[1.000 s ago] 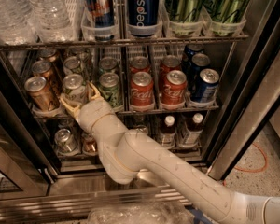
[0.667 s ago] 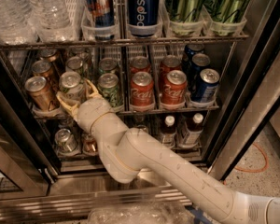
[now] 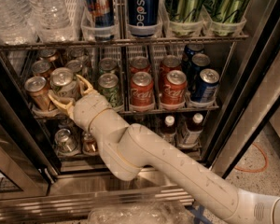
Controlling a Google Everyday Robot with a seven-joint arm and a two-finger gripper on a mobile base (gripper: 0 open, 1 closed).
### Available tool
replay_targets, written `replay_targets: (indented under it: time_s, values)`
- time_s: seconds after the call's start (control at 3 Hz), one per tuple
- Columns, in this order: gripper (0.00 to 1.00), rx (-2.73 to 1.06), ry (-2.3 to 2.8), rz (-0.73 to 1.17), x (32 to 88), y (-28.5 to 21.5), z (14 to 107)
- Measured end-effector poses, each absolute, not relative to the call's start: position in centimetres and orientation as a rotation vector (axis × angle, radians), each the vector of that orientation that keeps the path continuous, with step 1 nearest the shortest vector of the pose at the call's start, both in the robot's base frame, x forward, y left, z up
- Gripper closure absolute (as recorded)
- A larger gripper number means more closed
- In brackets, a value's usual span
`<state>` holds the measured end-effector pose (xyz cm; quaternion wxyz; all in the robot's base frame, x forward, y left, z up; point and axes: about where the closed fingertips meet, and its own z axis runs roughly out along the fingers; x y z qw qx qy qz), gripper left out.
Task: Pick 7up can from middle shelf of fridge
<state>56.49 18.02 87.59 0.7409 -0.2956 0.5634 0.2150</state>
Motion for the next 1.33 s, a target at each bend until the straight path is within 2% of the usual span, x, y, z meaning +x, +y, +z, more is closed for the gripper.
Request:
replay_targets:
  time_s: [1.33]
  values:
    - [1.0, -0.925, 1.283, 0.492, 52.4, 15.9, 86.6]
